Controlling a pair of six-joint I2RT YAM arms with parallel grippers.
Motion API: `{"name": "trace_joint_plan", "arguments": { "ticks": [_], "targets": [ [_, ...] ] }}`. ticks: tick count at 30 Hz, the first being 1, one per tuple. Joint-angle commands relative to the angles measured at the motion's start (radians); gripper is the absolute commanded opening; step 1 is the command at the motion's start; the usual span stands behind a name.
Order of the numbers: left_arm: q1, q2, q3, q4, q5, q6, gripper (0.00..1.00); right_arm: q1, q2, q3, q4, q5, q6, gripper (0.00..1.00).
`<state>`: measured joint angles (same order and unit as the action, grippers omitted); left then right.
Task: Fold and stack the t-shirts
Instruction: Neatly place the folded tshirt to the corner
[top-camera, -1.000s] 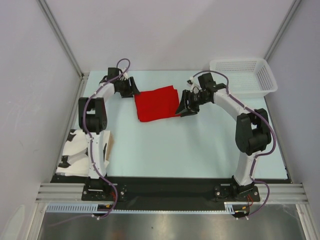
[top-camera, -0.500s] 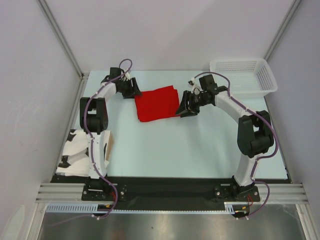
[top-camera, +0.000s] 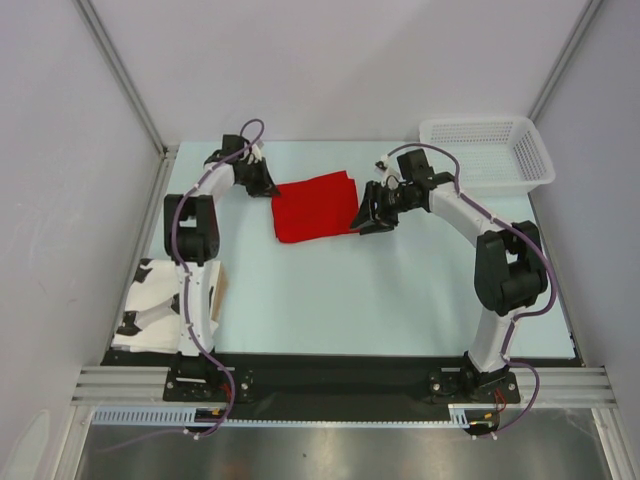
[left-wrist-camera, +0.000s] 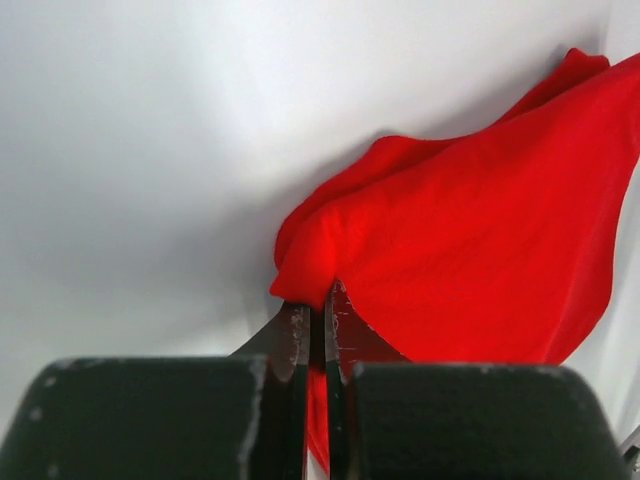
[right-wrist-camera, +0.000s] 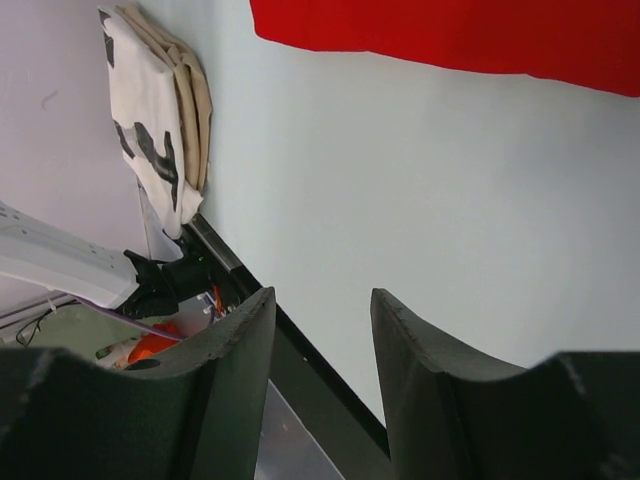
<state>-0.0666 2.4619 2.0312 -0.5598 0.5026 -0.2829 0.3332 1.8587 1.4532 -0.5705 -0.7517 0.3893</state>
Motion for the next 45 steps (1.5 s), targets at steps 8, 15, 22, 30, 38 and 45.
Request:
{"name": "trace_joint_plan", "arguments": {
  "ticks": [8,15,22,30,38,45],
  "targets": [
    [-0.032,-0.41,-0.451,0.112,-0.241,-0.285,0.0,0.044,-0.084,-0.051,0.006,0.023,0.006,0.47],
    [-0.081,-0.581,-0.508,-0.032,-0.42,-0.407,0.0,0.089,-0.18,-0.146,0.004,0.045,0.013,0.46],
    [-0.108,-0.728,-0.581,-0.089,-0.498,-0.455,0.0,0.098,-0.312,-0.261,0.004,0.049,0.003,0.46],
    [-0.128,-0.895,-0.624,-0.137,-0.598,-0.495,0.0,0.096,-0.417,-0.364,-0.014,0.048,-0.01,0.46],
    [-0.134,-1.034,-0.591,-0.249,-0.645,-0.533,0.0,0.099,-0.477,-0.412,-0.003,0.034,-0.009,0.45],
    [-0.141,-1.175,-0.66,-0.304,-0.677,-0.556,0.0,0.107,-0.515,-0.453,0.024,0.022,0.008,0.45]
  ]
}}
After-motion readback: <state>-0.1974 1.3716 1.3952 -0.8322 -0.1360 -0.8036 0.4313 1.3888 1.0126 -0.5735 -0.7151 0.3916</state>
